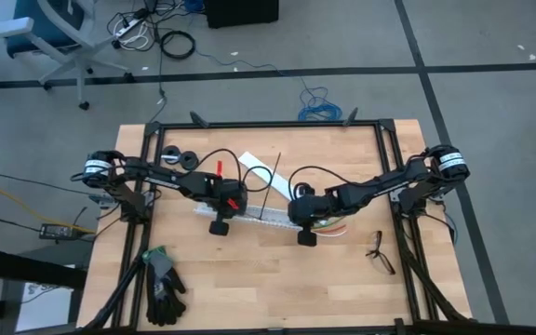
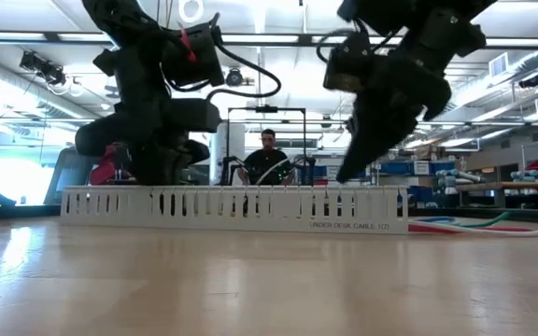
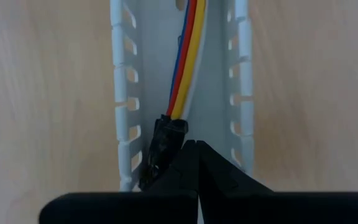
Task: Ziptie cables
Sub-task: Put the zip-tied cables into the white cable duct
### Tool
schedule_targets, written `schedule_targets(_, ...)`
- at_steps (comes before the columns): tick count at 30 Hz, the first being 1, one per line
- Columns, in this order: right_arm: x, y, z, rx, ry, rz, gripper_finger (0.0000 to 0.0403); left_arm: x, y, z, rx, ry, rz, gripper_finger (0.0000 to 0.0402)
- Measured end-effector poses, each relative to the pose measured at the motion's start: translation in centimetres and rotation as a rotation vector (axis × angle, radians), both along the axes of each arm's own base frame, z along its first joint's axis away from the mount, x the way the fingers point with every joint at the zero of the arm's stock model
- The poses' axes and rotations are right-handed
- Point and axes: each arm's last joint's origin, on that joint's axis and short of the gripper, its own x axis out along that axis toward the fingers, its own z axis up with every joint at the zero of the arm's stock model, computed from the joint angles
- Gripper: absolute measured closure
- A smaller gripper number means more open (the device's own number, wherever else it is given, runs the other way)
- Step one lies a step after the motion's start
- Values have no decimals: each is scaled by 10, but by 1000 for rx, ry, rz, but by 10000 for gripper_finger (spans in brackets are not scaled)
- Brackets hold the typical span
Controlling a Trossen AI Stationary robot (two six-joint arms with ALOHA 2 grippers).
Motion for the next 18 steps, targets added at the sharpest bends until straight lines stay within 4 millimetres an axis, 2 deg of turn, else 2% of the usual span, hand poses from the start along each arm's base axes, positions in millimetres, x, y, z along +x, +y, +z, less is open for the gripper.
schedule_targets(9, 4, -10, 3, -67, -35, 36, 391, 0, 0, 0, -2, -5, -3, 401)
schedule_targets(18, 5, -22, -1, -63, -13, 30, 301, 1, 0, 0, -1, -9, -13, 401)
